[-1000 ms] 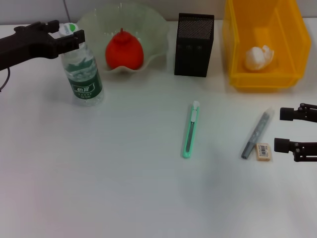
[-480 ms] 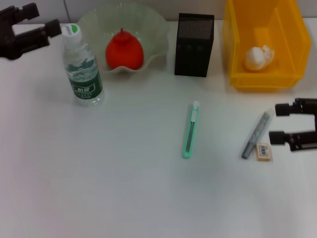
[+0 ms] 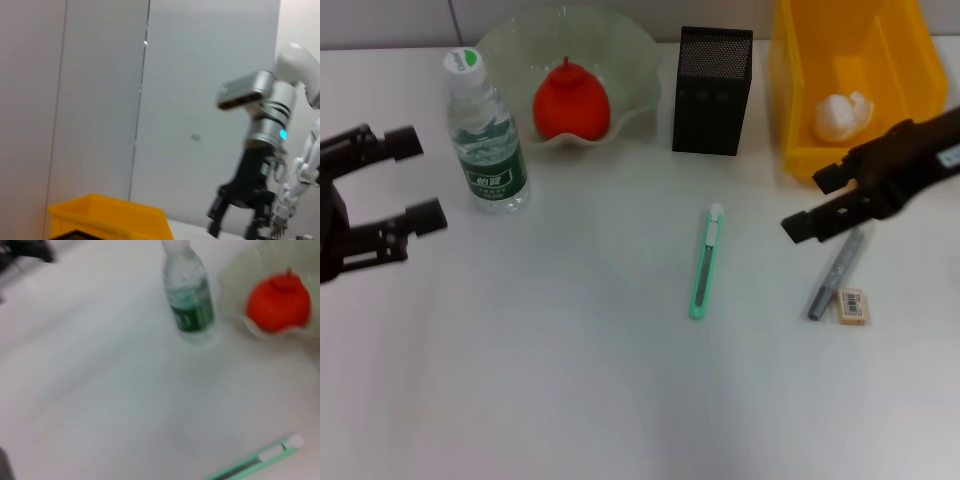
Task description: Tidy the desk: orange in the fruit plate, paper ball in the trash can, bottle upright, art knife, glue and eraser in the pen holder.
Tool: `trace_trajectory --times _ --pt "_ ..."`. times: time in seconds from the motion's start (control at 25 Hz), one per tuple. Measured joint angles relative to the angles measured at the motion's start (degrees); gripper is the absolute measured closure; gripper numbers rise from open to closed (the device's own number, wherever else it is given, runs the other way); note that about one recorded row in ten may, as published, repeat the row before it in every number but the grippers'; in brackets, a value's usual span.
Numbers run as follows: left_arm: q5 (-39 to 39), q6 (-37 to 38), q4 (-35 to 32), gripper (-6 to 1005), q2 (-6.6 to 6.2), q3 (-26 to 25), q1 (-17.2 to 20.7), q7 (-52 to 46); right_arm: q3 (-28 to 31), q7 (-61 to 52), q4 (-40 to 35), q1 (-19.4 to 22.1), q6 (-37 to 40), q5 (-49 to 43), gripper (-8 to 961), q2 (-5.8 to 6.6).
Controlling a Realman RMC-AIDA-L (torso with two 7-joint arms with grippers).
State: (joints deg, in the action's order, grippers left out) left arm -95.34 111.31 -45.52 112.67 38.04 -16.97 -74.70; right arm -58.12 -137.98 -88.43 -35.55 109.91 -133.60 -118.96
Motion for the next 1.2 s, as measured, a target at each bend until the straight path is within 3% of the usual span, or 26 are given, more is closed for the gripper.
trace_trajectory --times 0.16,0.44,0.84,1.2 --pt "-1.91 0.55 0.05 182 0.08 0.11 0.72 0.26 -6.56 -10.28 2.30 -6.42 -1.81 -8.22 114 -0.12" --pt "-5.19 0.73 0.09 184 0.64 0.13 1.01 1.65 -17.33 -21.78 10.66 -12.35 -10.85 -15.84 115 -0.30" --pt "-5.98 0.59 0.09 184 1.14 0.17 0.88 2.80 -20.02 -24.47 35.52 -22.76 -24.08 -16.80 114 -0.56" --pt "-7.27 -0.56 0.88 184 2.09 0.19 0.57 3.90 -21.03 -24.90 46.22 -26.17 -32.80 -17.49 115 -0.74"
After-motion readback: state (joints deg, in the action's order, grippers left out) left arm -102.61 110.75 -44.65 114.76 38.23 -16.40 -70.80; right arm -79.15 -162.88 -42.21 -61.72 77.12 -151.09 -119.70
